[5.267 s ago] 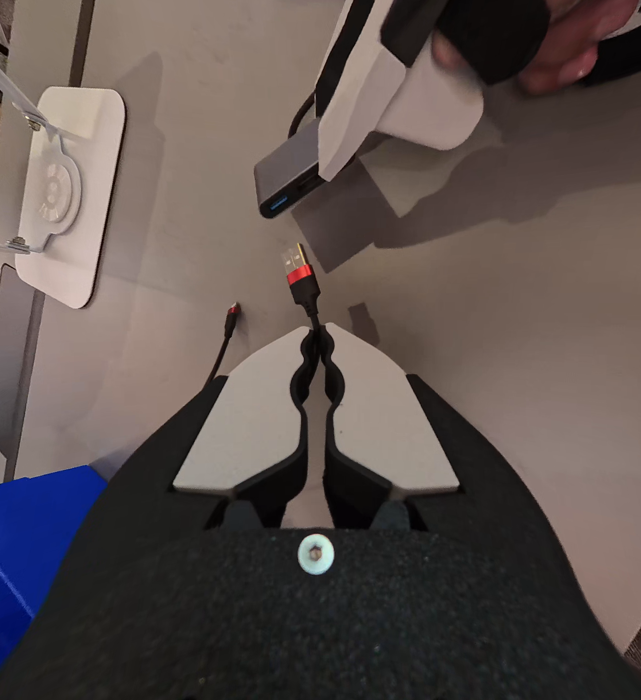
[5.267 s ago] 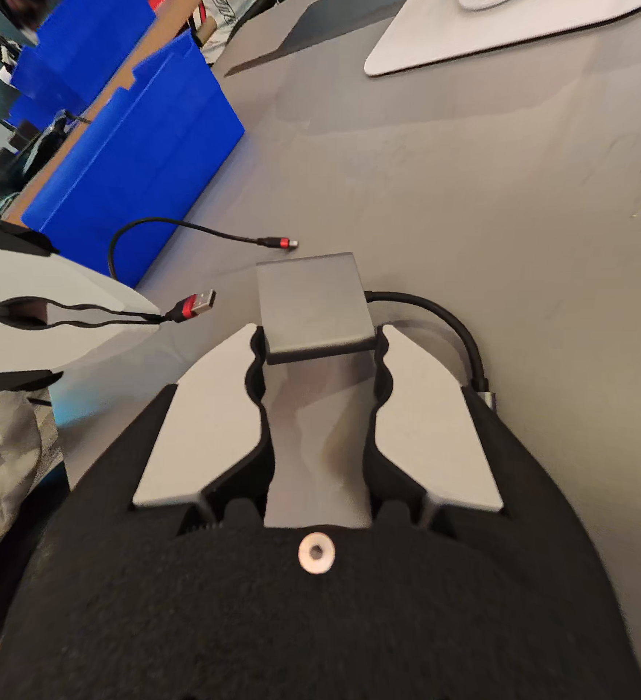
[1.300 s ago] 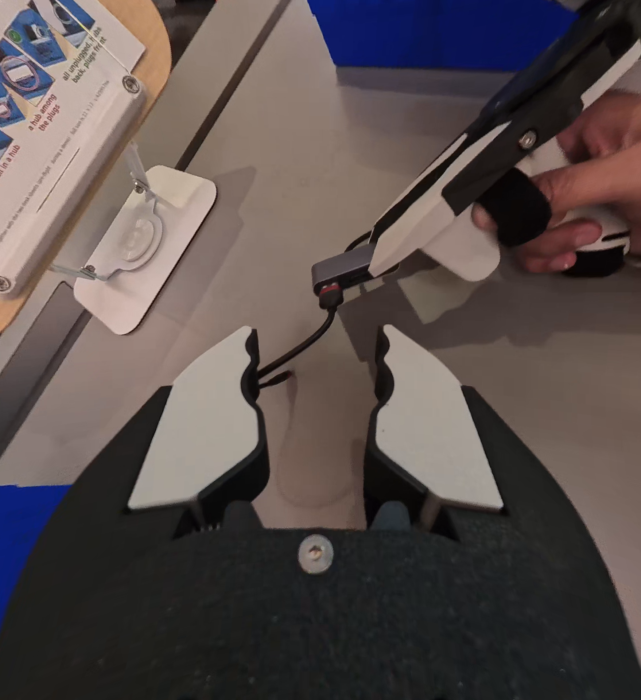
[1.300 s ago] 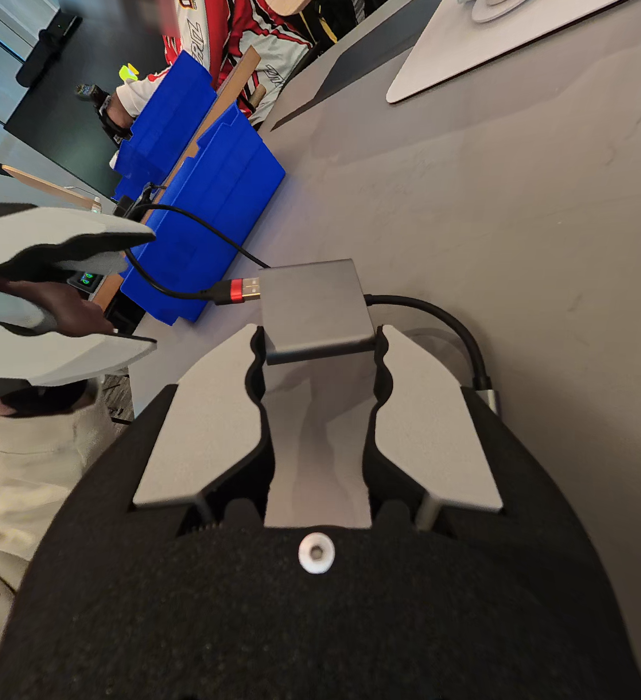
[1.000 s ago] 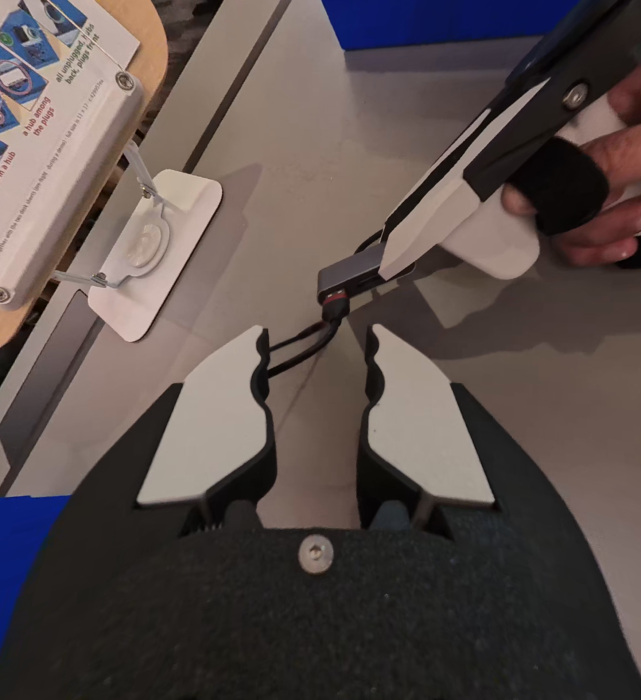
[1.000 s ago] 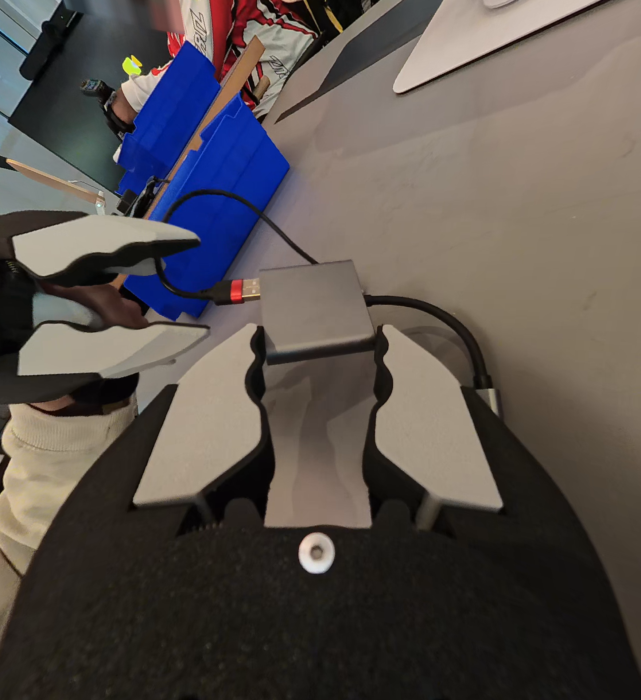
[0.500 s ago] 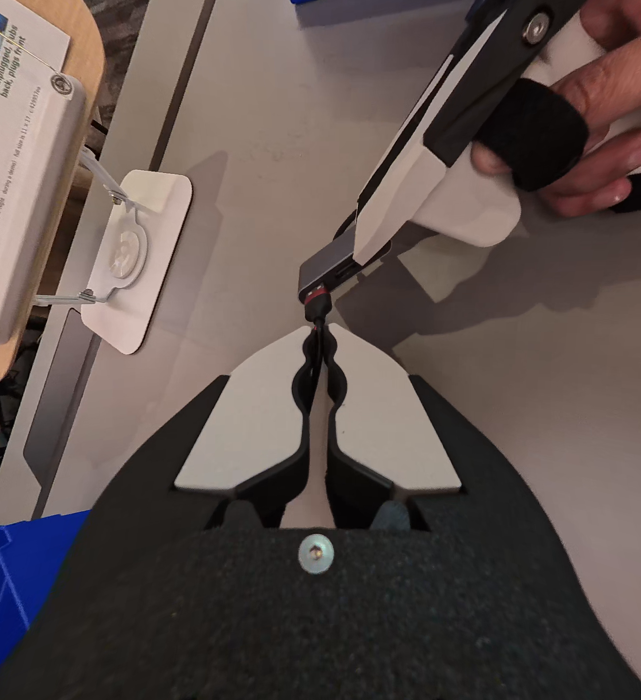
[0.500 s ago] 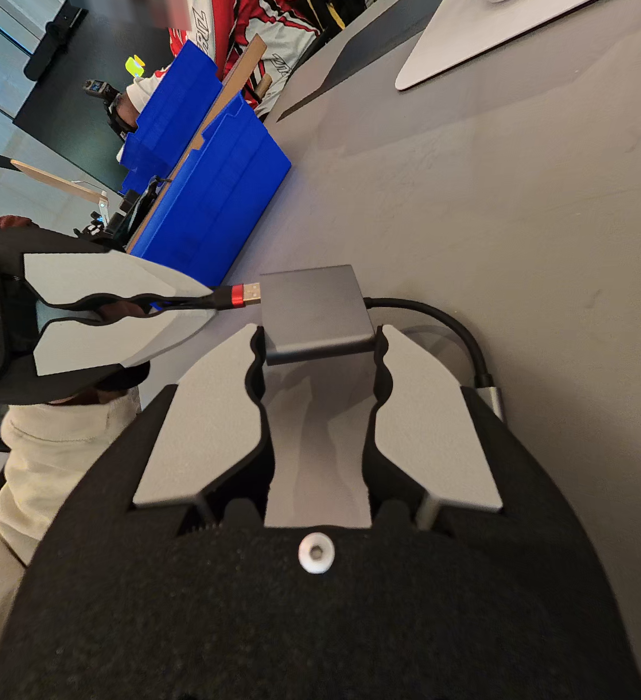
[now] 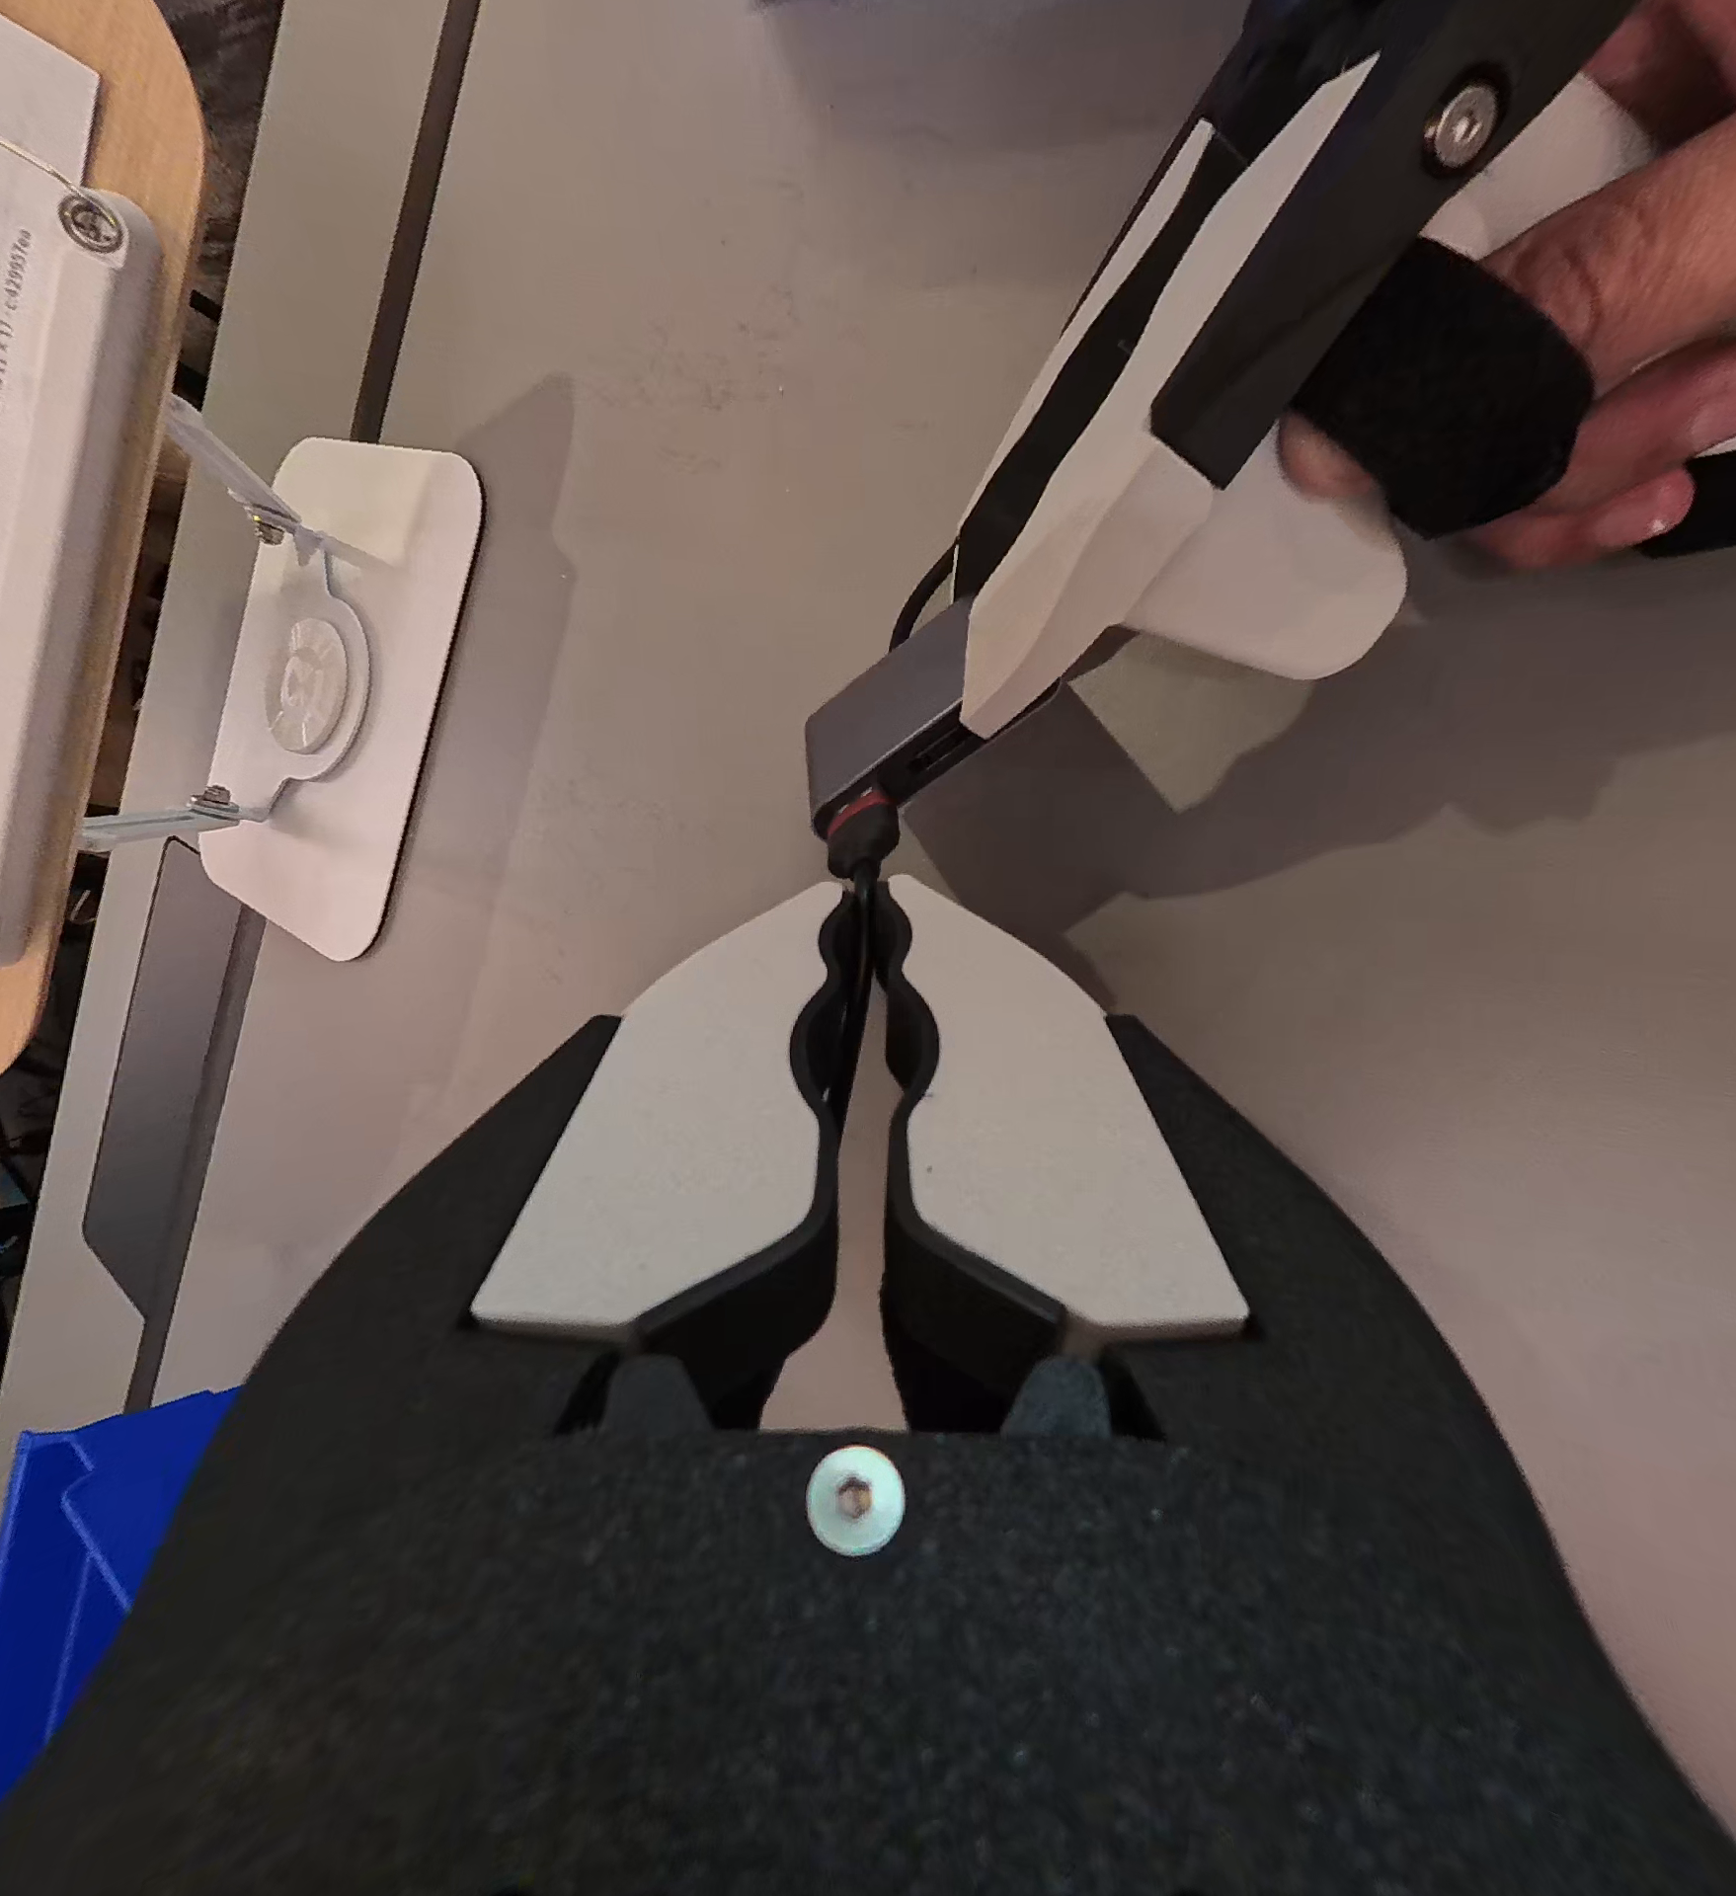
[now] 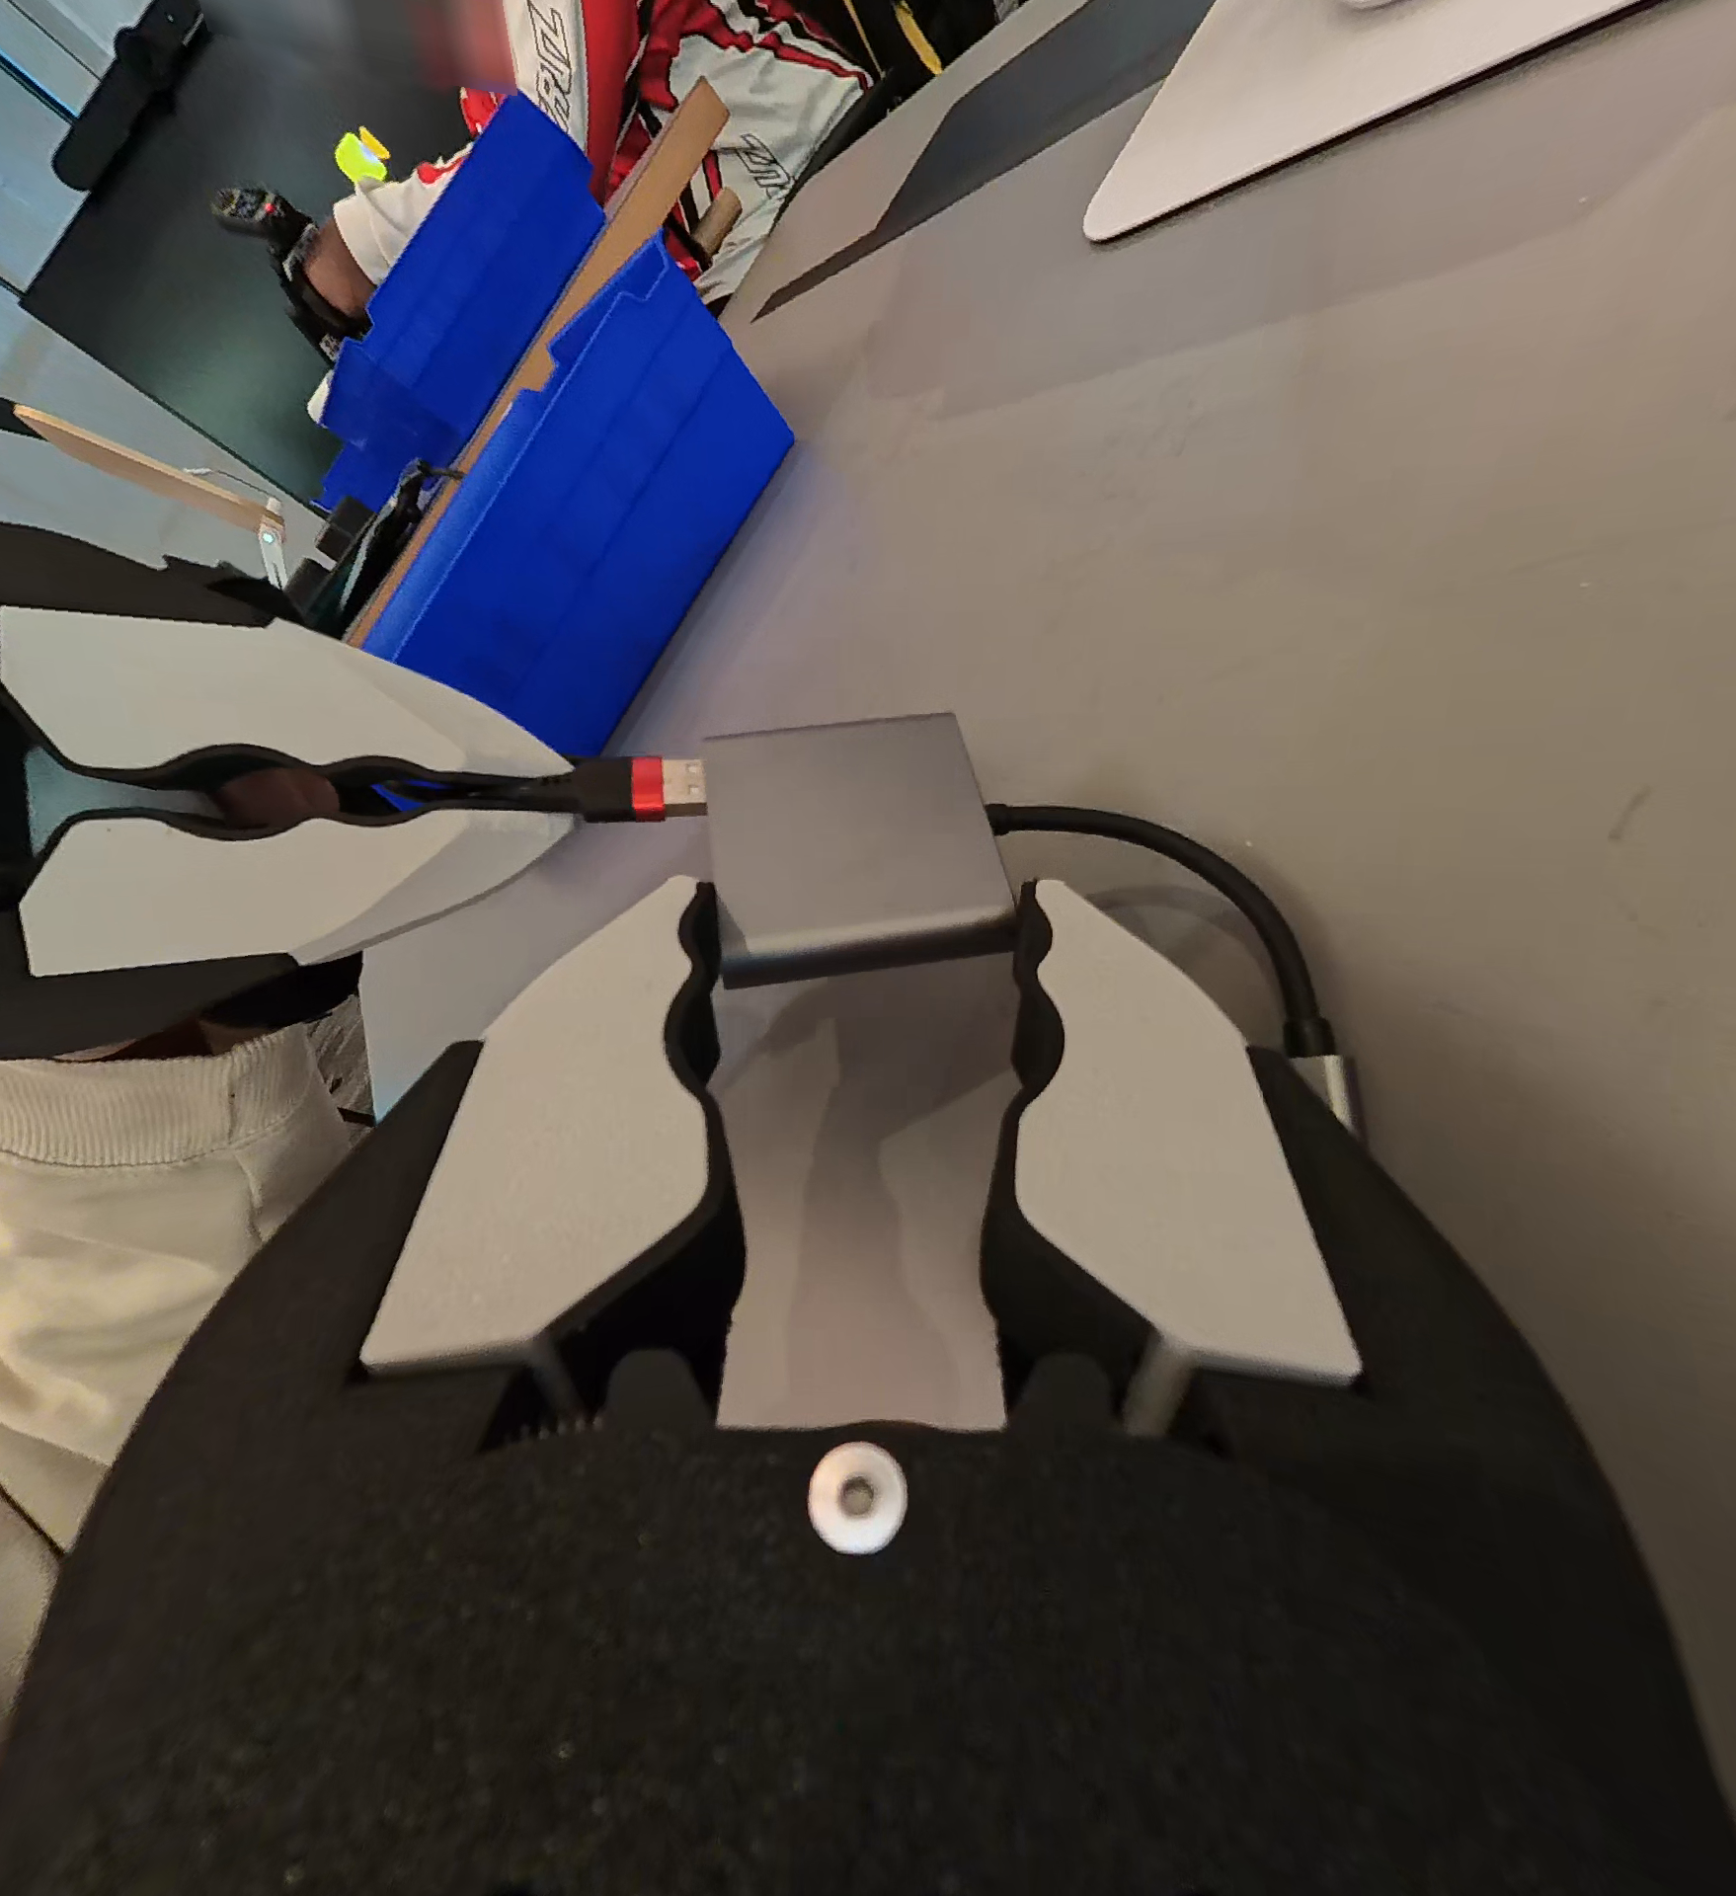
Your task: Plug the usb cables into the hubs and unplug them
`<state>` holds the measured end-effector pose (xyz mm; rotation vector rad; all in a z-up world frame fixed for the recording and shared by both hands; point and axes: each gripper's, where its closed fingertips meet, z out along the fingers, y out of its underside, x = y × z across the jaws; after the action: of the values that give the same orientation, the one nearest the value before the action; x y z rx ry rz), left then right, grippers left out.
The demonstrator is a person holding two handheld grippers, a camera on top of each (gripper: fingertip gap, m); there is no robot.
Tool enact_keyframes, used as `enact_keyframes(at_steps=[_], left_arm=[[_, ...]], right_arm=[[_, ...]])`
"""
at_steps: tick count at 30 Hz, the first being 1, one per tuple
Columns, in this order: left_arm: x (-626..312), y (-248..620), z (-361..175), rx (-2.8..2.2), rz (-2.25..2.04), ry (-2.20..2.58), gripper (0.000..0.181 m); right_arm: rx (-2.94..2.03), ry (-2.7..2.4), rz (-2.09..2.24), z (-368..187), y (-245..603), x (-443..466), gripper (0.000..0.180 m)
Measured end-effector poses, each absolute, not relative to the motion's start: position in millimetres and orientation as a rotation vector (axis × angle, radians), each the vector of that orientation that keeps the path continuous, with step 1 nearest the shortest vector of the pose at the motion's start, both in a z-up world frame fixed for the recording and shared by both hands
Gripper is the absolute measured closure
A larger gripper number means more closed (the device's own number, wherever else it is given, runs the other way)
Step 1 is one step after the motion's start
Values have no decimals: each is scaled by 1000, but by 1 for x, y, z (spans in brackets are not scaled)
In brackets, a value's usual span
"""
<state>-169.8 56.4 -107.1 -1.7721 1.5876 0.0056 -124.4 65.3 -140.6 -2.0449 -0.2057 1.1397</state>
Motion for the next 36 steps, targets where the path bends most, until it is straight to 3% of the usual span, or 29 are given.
enact_keyframes(at_steps=[36], left_arm=[[-163, 58, -86, -1727, -116, 1473, 179]], right_arm=[[-1898, -200, 1264, -119, 64, -121, 125]])
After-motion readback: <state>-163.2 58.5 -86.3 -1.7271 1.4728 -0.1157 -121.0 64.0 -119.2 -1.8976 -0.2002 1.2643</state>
